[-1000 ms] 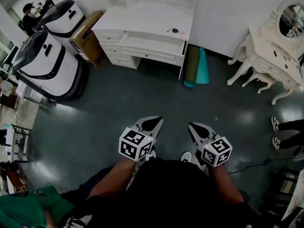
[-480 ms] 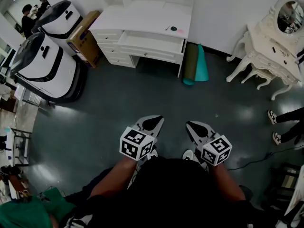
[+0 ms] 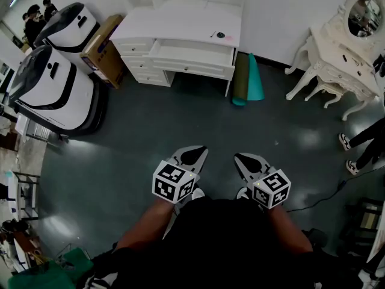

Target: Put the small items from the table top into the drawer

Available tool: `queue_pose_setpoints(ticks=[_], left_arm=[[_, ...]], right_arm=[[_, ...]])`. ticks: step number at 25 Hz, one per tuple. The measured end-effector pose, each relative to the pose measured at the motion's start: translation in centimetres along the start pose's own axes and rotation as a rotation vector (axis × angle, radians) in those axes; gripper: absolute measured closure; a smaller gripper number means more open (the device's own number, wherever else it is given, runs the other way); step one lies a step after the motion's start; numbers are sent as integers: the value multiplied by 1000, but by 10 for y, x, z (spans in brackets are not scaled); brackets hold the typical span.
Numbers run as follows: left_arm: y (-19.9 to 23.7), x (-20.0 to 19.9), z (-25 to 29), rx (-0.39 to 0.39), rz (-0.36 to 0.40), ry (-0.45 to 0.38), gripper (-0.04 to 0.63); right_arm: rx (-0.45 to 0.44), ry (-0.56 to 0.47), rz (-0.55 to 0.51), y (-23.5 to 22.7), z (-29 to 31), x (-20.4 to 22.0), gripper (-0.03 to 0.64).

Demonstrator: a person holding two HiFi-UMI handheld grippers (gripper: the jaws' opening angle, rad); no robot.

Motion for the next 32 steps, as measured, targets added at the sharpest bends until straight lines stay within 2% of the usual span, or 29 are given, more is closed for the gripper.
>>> queue_pose_setpoints(ticks=[6, 10, 24, 32], left_arm=[[32, 1, -21, 8, -8, 11, 584], [50, 6, -32, 9, -20, 12, 584], [98, -1, -24, -31, -45, 13, 584], [126, -20, 12, -57, -46, 33, 584]], right_arm=[[70, -8, 37, 9, 20, 0, 589], [84, 2, 59, 17, 35, 4, 589], [44, 2, 61, 0, 93, -14, 589], [-7, -25, 61, -42, 139, -39, 589]])
Point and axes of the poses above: the fingertips, and each gripper's own axes: z forward along the fingers, y to its left, x out of its underside, the point moved 4 cm from there along -z, backward along the fingers, and after that the axes turned 10 degrees about -y, right-handed, at the moved point
